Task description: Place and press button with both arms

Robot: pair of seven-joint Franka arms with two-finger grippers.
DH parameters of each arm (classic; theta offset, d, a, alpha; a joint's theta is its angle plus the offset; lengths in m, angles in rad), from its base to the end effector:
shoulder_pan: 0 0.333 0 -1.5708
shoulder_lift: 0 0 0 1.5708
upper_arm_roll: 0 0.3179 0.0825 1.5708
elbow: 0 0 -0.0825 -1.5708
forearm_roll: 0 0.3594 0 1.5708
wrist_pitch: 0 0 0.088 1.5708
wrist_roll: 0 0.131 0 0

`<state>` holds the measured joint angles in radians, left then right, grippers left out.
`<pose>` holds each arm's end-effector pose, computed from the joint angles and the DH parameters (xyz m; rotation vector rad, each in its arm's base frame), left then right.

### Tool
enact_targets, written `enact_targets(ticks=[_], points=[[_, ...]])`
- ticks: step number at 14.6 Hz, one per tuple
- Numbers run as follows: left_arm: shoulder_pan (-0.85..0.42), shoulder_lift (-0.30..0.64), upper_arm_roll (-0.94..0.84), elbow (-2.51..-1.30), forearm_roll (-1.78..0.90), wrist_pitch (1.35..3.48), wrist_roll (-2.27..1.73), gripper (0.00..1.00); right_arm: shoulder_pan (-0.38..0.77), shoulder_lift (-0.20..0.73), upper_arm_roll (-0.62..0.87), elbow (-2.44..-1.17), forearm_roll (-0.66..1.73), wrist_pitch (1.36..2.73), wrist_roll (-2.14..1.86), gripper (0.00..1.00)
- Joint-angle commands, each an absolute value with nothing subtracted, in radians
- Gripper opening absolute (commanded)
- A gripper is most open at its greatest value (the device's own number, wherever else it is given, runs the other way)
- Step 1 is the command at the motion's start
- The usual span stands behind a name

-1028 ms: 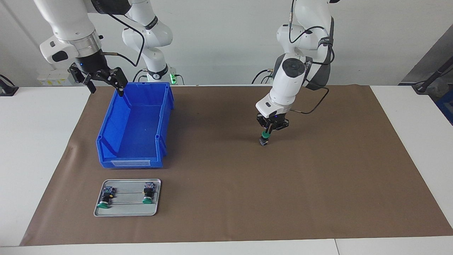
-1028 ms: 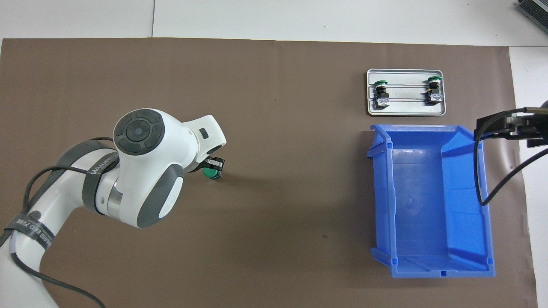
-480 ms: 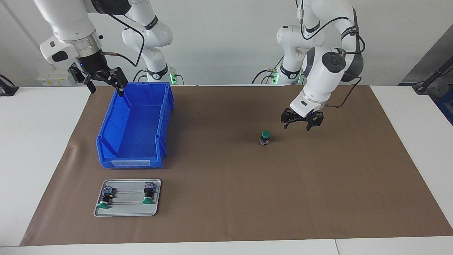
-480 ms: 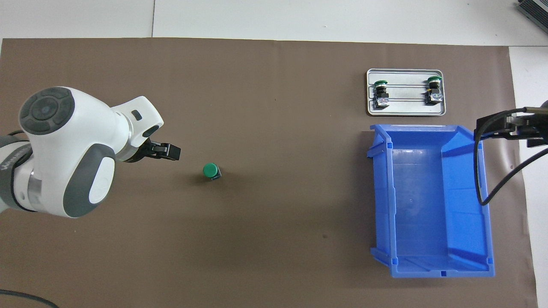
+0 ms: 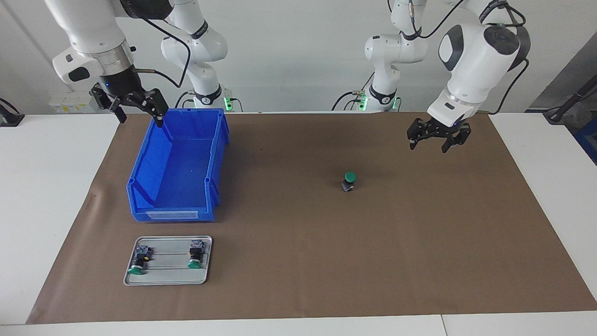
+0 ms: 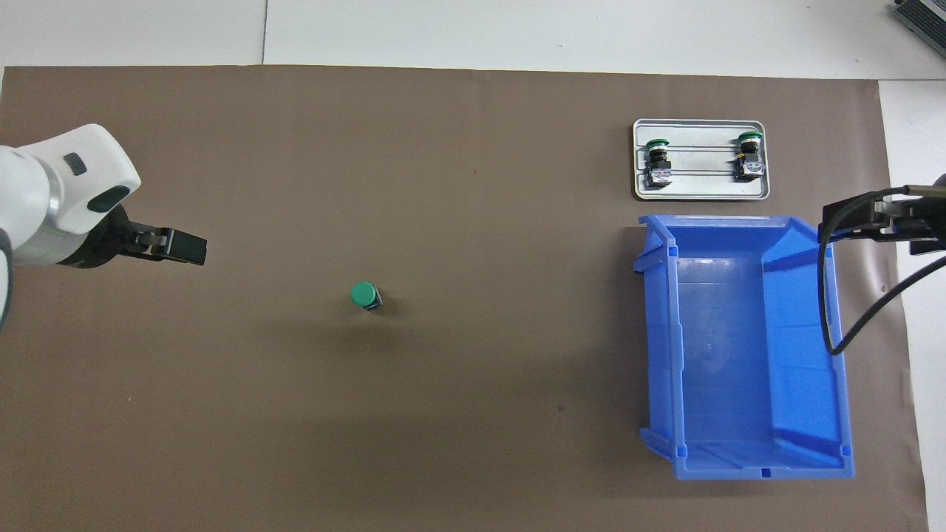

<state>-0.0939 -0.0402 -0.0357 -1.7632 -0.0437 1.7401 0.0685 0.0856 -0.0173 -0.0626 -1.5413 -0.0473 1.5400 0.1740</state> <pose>0.5226 -0.0734 0.5516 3.0852 -0.2957 0.0245 0.5222 0.0054 0.6221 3.0880 -0.2364 0.0316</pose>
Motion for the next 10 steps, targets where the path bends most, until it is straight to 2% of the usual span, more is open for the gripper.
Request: enact_targets(ticks=[1, 4, 5, 6, 8, 10], points=[[-0.069, 0.037, -0.046, -1.564, -0.022, 1.587, 0.094, 1.00, 0.080, -0.041, -0.060, -1.569, -0.021, 1.552, 0.183, 1.00], [-0.054, 0.126, -0.044, -1.361, -0.026, 1.453, 0.094, 1.00, 0.080, -0.041, -0.060, -1.569, -0.021, 1.552, 0.183, 1.00], [-0.048, 0.126, -0.044, -1.352, -0.025, 1.439, 0.095, 1.00, 0.080, -0.041, -0.060, -1.569, -0.021, 1.552, 0.183, 1.00], [-0.040, 0.103, -0.044, -1.373, -0.025, 1.440, 0.113, 1.00, 0.080, -0.041, -0.060, -1.569, -0.021, 1.552, 0.183, 1.00], [-0.028, 0.025, -0.041, -1.512, -0.025, 1.489, 0.138, 1.00, 0.080, -0.041, -0.060, -1.569, -0.021, 1.552, 0.183, 1.00], [-0.028, 0.005, -0.040, -1.563, -0.025, 1.538, 0.149, 1.00, 0.080, -0.041, -0.060, -1.569, -0.021, 1.552, 0.183, 1.00]])
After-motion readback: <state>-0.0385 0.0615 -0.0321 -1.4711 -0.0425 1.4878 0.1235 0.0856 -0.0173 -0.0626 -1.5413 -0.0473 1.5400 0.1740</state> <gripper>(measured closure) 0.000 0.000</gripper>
